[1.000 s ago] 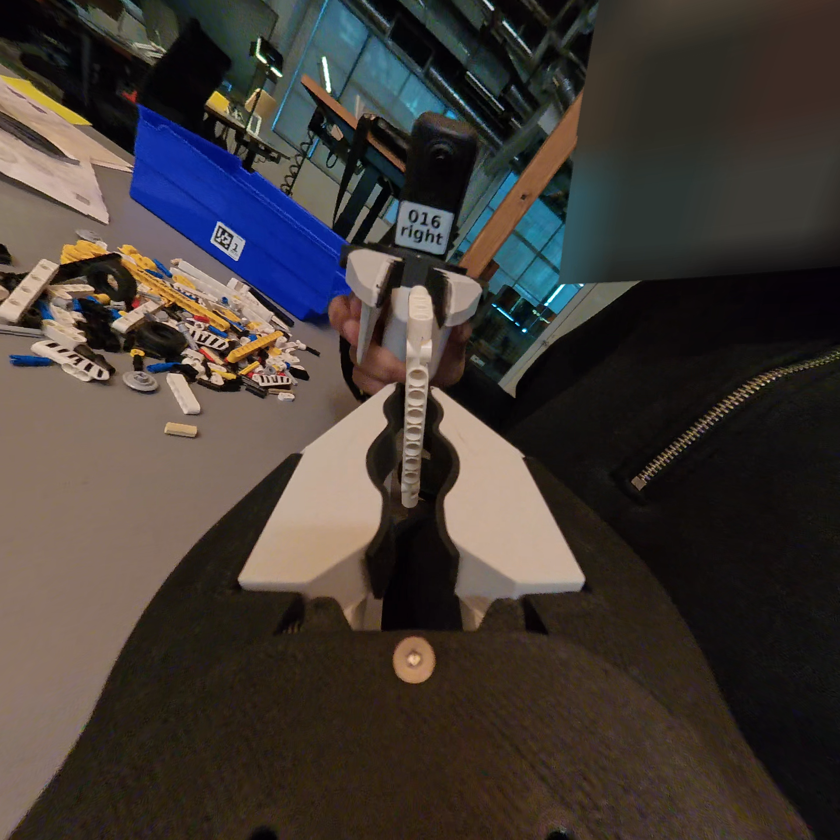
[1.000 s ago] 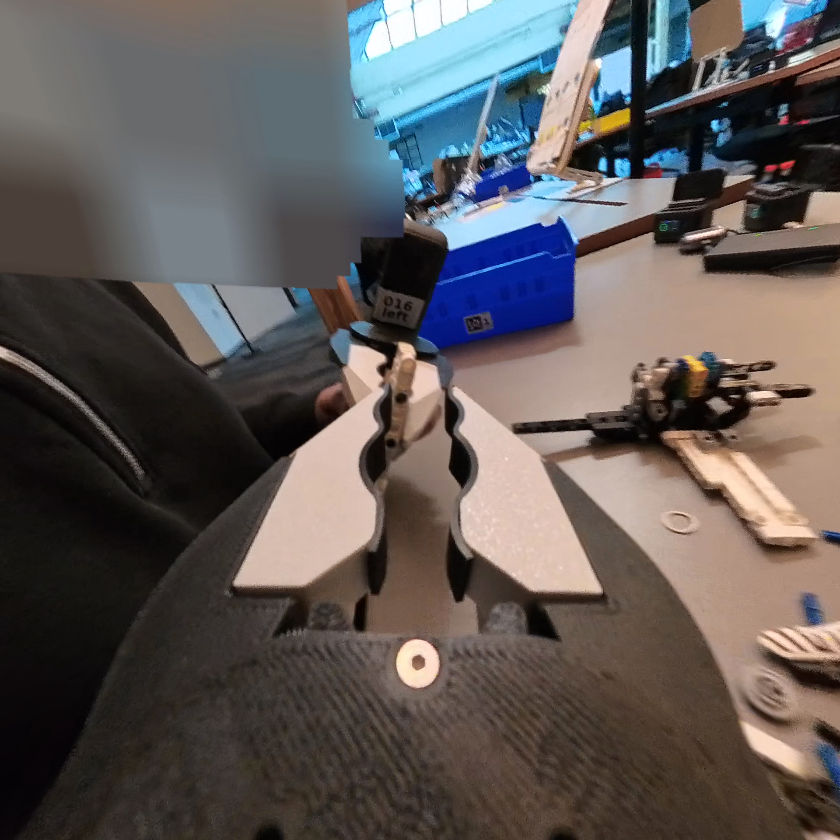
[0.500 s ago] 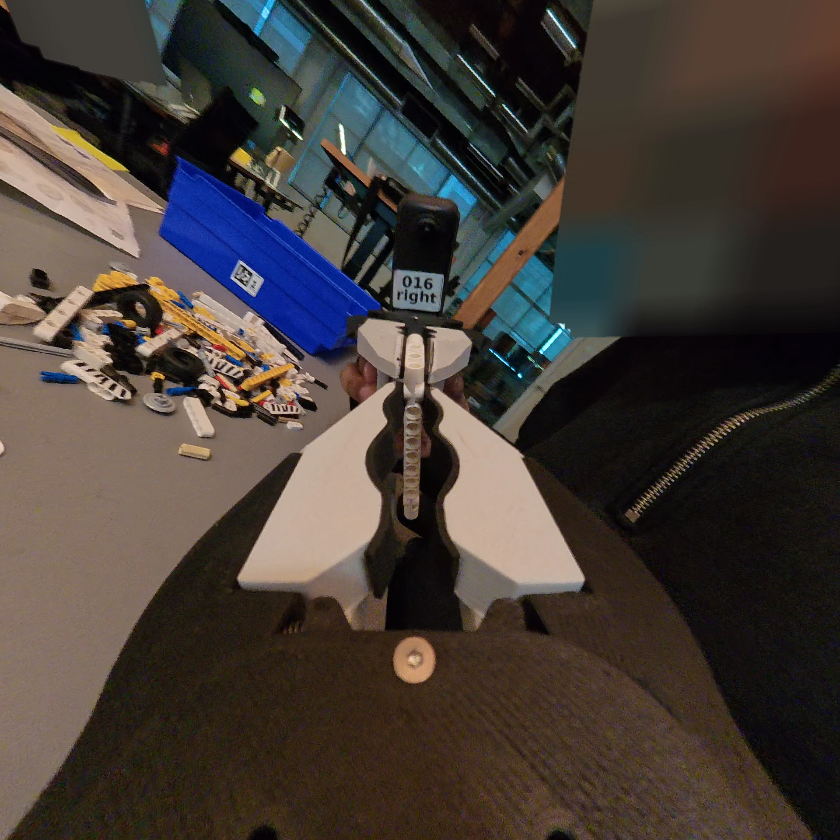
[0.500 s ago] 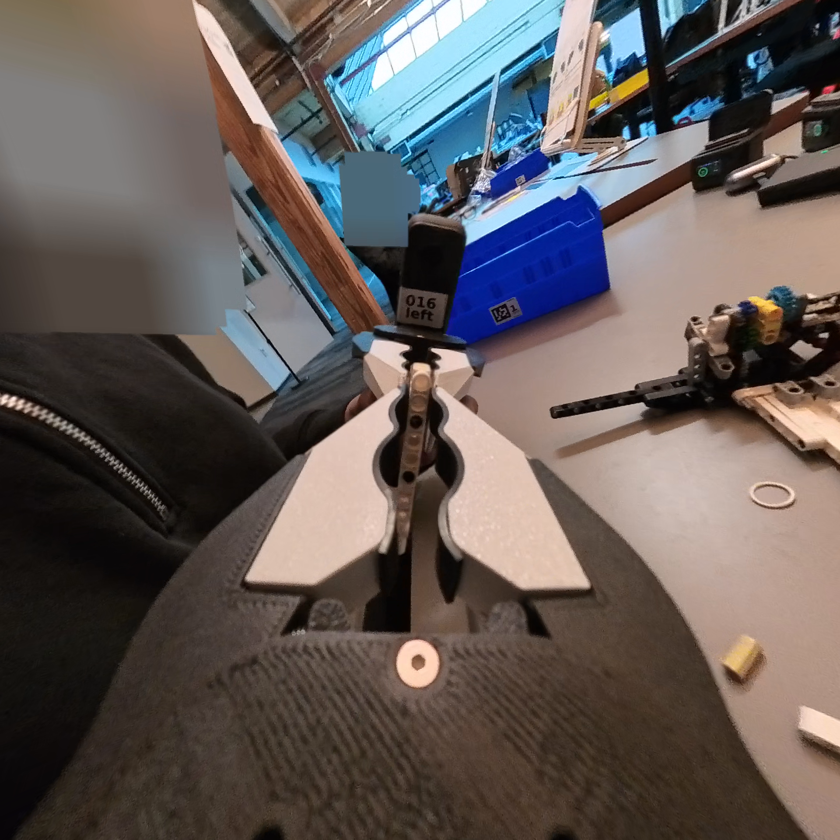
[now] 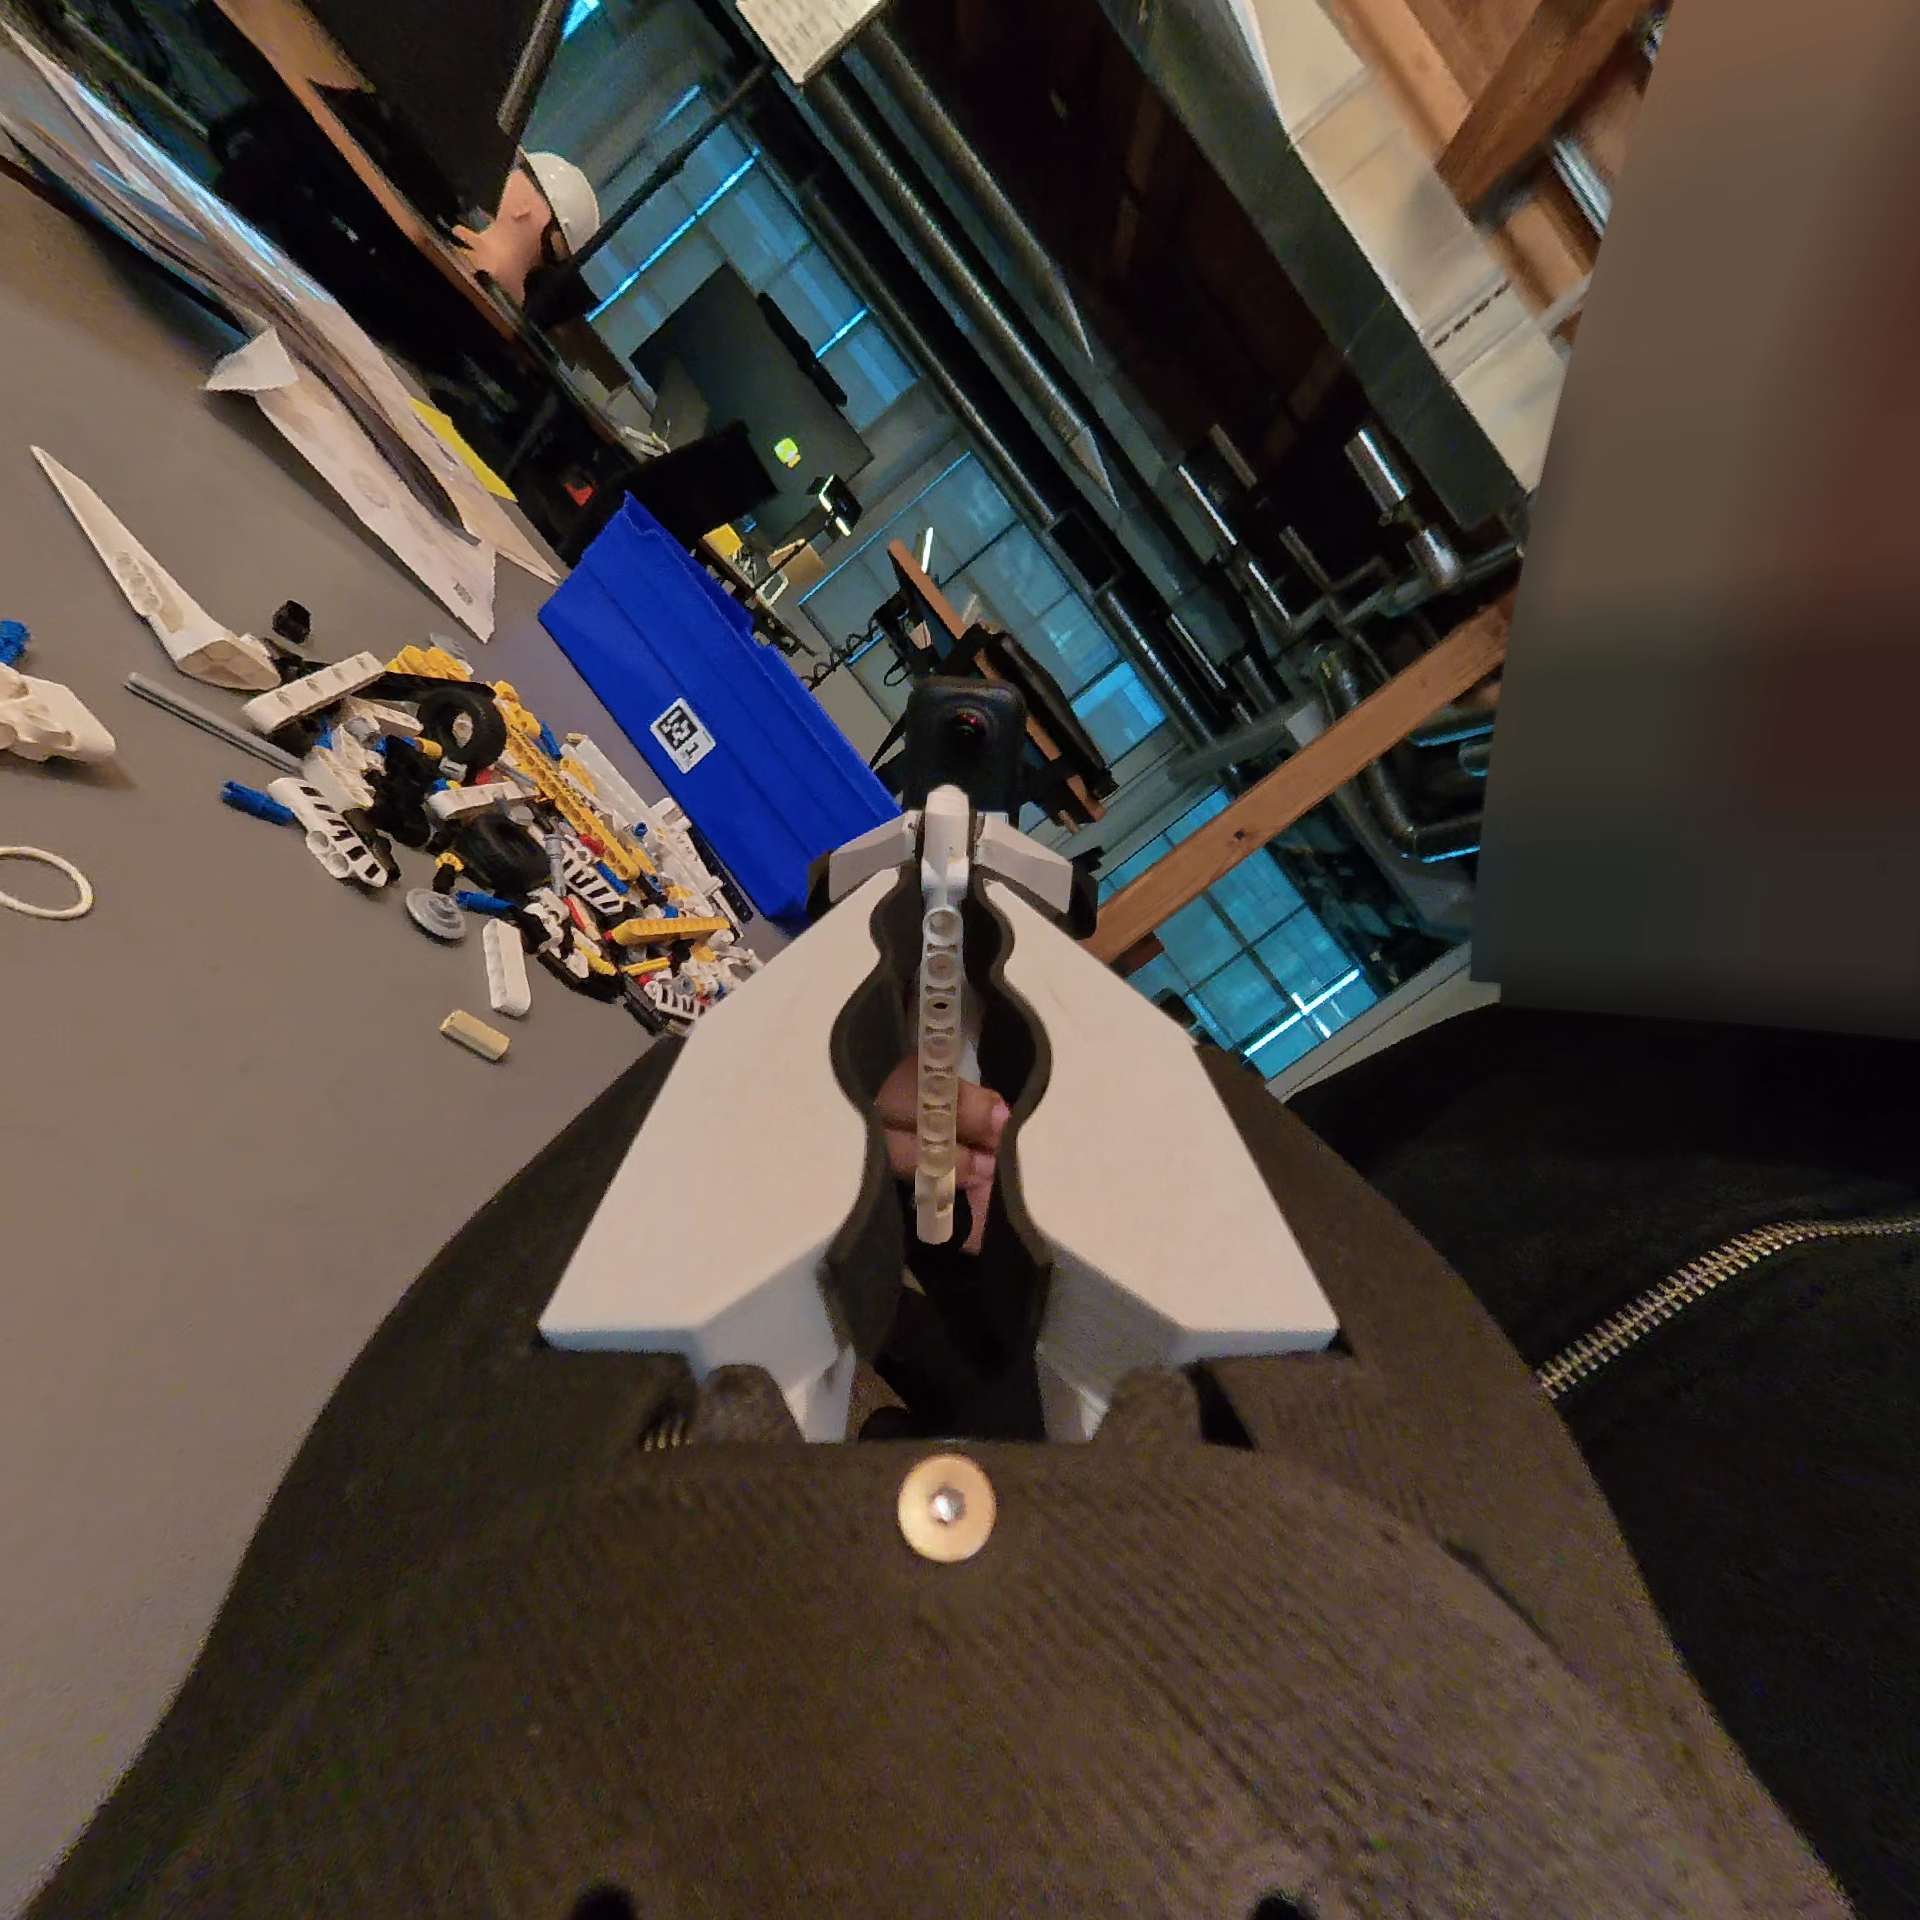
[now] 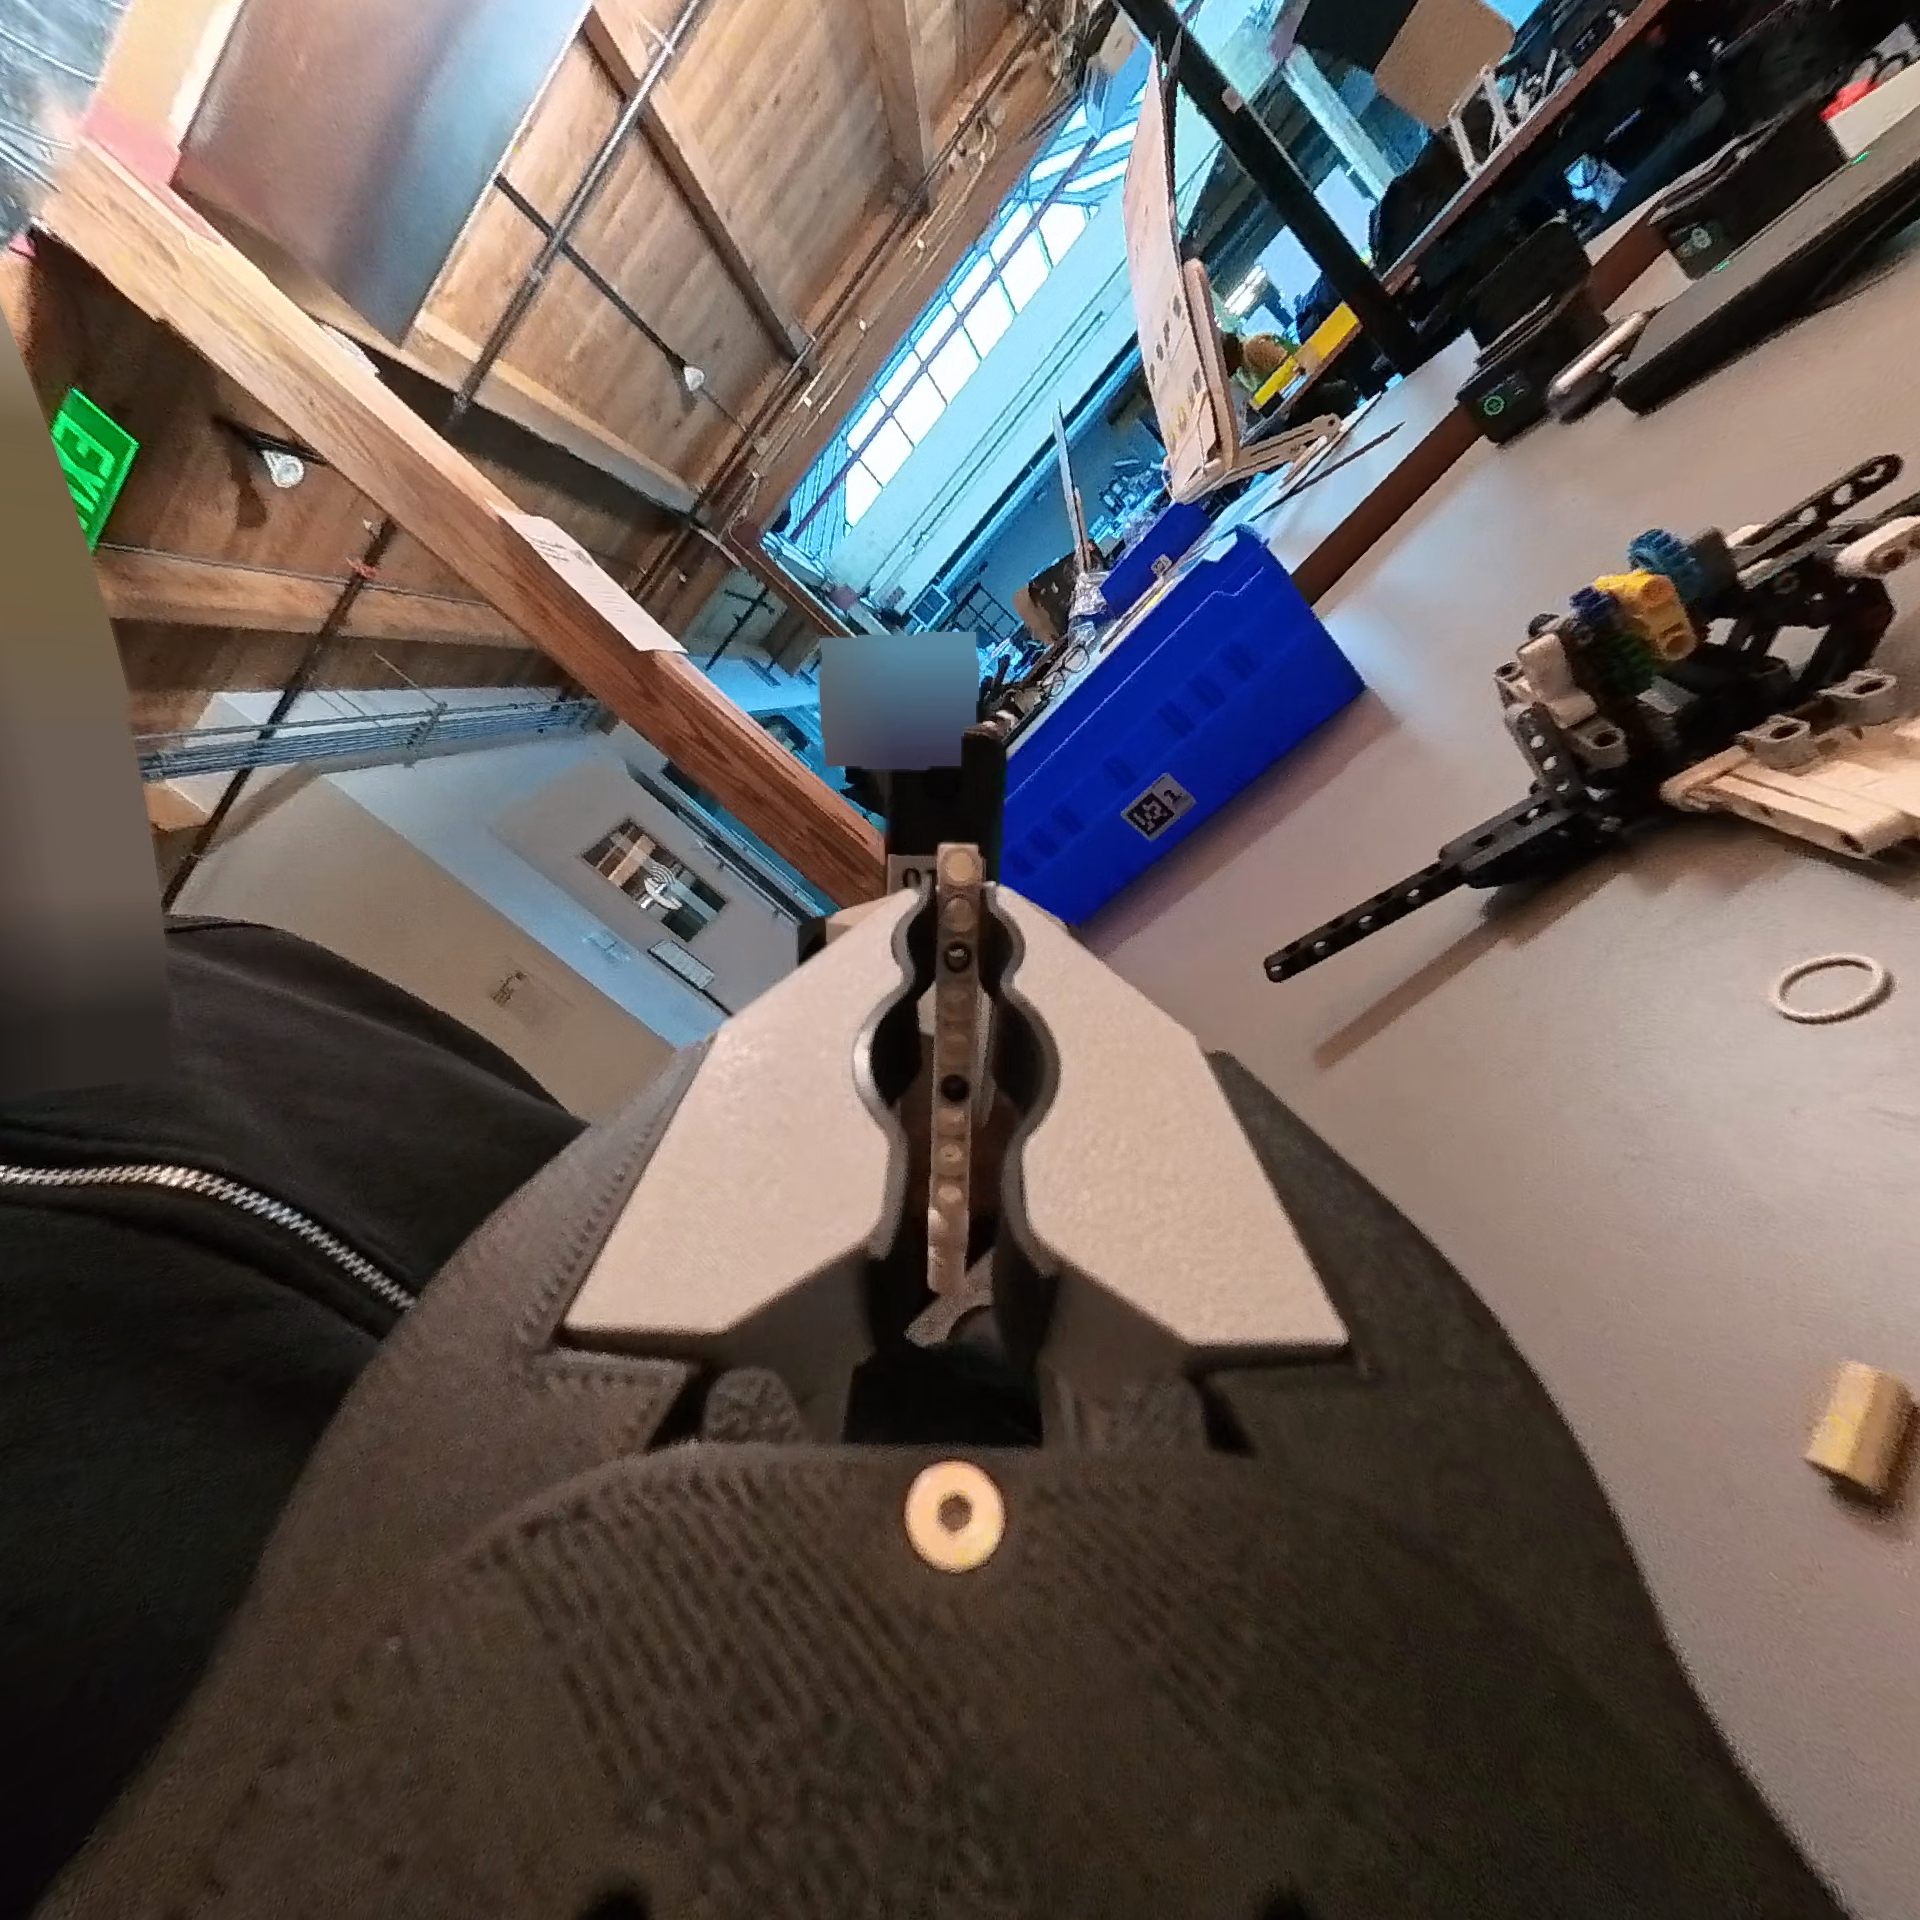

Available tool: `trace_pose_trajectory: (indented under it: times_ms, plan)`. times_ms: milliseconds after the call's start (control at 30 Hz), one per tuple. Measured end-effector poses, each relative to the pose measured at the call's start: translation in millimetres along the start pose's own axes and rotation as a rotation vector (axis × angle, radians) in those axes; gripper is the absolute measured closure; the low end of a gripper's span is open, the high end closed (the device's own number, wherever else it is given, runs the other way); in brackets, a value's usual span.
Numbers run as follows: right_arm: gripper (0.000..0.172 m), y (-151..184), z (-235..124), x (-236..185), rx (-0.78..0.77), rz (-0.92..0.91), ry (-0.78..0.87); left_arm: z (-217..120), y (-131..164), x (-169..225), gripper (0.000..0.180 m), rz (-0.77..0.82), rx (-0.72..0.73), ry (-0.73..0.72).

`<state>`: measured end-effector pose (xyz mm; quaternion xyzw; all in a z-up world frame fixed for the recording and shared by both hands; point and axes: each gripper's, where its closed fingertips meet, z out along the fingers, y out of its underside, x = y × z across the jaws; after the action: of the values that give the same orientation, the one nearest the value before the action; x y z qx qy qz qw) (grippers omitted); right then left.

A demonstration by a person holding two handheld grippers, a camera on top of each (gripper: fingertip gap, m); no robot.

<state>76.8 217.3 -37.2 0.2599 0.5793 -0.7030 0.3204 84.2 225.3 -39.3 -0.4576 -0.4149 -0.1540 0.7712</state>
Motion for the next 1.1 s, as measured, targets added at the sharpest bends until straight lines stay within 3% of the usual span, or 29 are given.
trace_pose_trajectory:
  times_ms: [300, 333, 400, 433, 467, 500, 633, 767, 833, 933, 1033, 1100]
  plan:
    - [0.167, -0.2, -5.4, -8.1, -0.007, 0.006, -0.002, 1.6, 1.7, 6.9, 0.175, -0.034, 0.011, 0.031]
    - [0.167, -3.1, -8.8, -7.3, 0.012, 0.008, 0.005, -3.4, -6.5, 7.8, 0.176, -0.045, 0.063, 0.045]
    - [0.166, -36.9, -45.0, 3.8, 0.211, 0.027, 0.066, -43.9, -43.5, 6.5, 0.175, -0.138, 0.257, 0.098]
    - [0.167, -64.7, -87.2, 14.4, 0.373, 0.02, 0.135, -65.7, -52.1, -1.1, 0.175, -0.107, 0.29, 0.035]
    - [0.167, -70.1, -114.4, 24.5, 0.386, -0.02, 0.233, -77.5, -50.0, -8.0, 0.174, -0.043, 0.267, -0.053]
    - [0.167, -64.4, -122.4, 29.7, 0.345, -0.055, 0.31, -82.5, -48.6, -7.5, 0.175, -0.03, 0.254, -0.071]
    - [0.167, -35.5, -89.9, 30.8, 0.158, -0.118, 0.365, -70.8, -45.9, -10.4, 0.175, -0.018, 0.189, -0.083]
    - [0.166, -25.0, -64.7, 39.2, 0.11, -0.039, 0.286, -38.9, -14.8, -29.5, 0.175, 0.031, -0.013, -0.163]
    - [0.166, -14.6, -59.2, 47.2, 0.055, 0.009, 0.283, -26.7, -9.6, -23.7, 0.175, 0.01, -0.026, -0.111]
    - [0.166, 18.1, -54.7, 62.4, -0.152, 0.02, 0.366, -21.3, -9.0, -23.0, 0.175, -0.023, -0.015, -0.074]
    - [0.166, 50.3, -56.1, 77.8, -0.385, -0.073, 0.509, -23.4, -8.2, -25.6, 0.176, -0.062, 0.0, -0.054]
    - [0.166, 56.5, -56.9, 85.9, -0.452, -0.152, 0.582, -24.9, -9.3, -26.6, 0.176, -0.083, 0.018, -0.048]
